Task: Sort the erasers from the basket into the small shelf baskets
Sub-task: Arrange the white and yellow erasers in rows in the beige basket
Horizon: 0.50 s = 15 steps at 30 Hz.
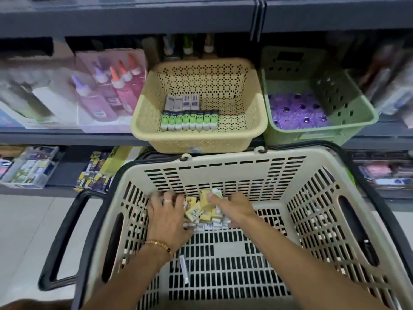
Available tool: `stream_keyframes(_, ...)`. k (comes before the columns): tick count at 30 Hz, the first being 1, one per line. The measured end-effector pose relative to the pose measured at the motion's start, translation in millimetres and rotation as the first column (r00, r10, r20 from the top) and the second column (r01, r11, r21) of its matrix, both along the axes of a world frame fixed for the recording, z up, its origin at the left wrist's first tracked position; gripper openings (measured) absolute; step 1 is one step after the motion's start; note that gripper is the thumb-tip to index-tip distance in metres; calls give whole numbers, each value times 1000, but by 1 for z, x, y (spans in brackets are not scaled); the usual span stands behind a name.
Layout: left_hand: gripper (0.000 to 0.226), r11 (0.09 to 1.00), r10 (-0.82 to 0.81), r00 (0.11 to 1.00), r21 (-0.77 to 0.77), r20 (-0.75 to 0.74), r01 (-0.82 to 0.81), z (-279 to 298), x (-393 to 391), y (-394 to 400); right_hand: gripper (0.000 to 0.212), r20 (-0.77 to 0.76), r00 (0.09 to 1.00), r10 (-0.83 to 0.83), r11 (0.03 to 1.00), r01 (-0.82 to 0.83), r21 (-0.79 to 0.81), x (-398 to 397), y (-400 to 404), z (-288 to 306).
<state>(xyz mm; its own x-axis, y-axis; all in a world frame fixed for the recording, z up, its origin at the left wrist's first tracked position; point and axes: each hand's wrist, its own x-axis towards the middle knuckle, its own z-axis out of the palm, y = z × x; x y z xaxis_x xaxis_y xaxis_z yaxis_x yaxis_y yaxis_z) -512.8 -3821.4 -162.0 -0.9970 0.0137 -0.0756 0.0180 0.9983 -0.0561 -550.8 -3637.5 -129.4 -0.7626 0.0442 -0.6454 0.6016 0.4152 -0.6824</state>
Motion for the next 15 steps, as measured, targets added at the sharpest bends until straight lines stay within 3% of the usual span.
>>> stream_keyframes(3, 85, 999, -29, 996, 29, 89, 26, -4, 6, 12, 53, -54, 998, 18, 998, -15, 59, 0, -5, 4)
stream_keyframes(7, 70, 999, -32, 999, 13, 29, 32, 0, 5, 7, 48, -62, 996, 71, 990, -63, 123, -1, -8, 4)
stream_keyframes(12, 75, 999, -37, 998, 30, 56, 36, -6, 8, 11, 34, -98, 992, 82, 987, -67, 148, 2, -10, -3)
stream_keyframes(15, 75, 999, 15, 999, 44, 53, -17, -5, 4, 22, 51, -81, 993, 82, 984, -67, 168, 3, -10, -5)
